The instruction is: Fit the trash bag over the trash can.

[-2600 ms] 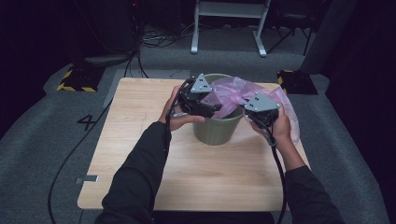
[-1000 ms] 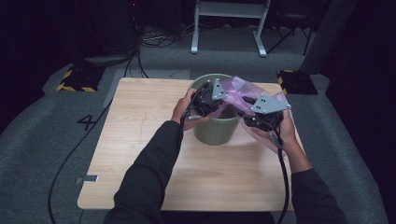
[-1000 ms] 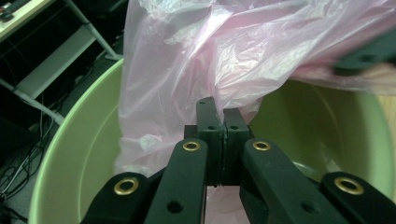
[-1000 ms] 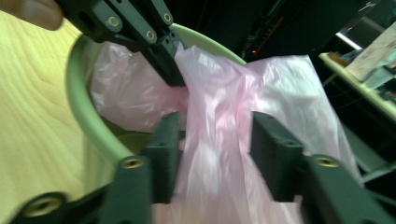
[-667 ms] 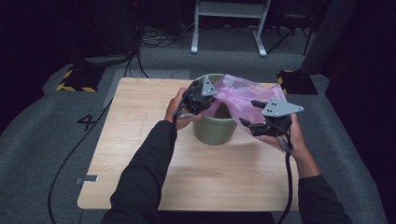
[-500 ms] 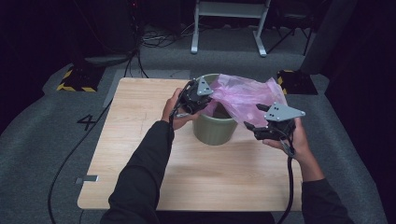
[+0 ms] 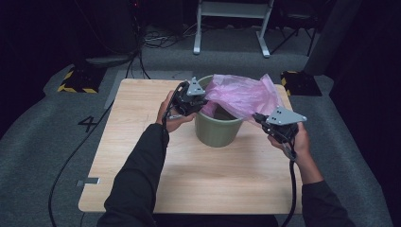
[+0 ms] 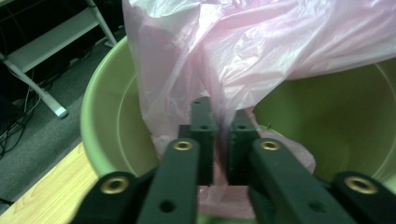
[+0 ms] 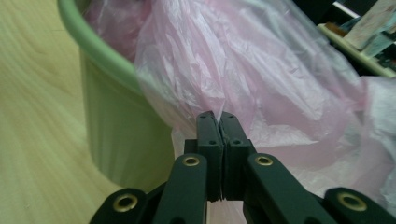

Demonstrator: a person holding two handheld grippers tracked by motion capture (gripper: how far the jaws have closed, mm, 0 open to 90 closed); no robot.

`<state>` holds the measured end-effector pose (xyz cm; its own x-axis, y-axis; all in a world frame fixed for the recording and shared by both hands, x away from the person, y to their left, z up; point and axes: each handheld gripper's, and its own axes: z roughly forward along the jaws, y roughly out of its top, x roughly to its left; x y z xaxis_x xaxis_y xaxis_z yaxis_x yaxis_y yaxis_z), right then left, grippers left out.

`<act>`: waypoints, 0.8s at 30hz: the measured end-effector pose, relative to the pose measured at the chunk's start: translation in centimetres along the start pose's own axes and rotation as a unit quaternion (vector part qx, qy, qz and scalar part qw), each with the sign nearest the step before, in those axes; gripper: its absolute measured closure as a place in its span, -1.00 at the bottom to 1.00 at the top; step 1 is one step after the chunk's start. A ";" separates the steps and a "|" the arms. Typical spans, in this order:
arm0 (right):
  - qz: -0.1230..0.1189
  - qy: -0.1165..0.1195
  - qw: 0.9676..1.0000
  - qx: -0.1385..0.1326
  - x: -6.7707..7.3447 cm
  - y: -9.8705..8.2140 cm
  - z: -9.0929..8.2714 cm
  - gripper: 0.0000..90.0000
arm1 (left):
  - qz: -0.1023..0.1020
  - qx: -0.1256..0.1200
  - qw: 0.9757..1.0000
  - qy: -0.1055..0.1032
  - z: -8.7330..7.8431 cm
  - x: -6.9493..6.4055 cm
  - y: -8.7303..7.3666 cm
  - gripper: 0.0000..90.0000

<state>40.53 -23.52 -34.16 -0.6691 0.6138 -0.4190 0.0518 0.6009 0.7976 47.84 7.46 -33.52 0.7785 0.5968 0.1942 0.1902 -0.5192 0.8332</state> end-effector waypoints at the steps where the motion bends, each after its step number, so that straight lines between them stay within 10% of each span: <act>1: -0.002 -0.003 1.000 -0.002 0.0 0.2 0.0 0.99 | -0.002 -0.001 1.000 0.000 0.0 0.0 -0.1 0.70; 9: -0.026 -0.015 1.000 0.003 -0.3 2.2 -0.1 1.00 | -0.016 -0.053 0.998 -0.003 -1.5 -0.8 0.6 -0.34; 18: -0.052 -0.001 0.999 -0.012 0.9 4.1 0.4 0.97 | 0.019 -0.042 0.998 -0.038 0.1 -3.3 2.5 -0.31; 24: -0.061 0.013 0.998 -0.024 1.5 4.8 0.4 0.87 | 0.055 -0.006 0.998 -0.017 1.0 -4.0 2.7 0.41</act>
<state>40.08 -19.53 -31.17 -0.6871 0.5237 -0.5036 -0.0666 0.6448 0.7615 45.88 3.05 -32.54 0.8146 0.5146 0.2675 0.0944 -0.5727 0.8143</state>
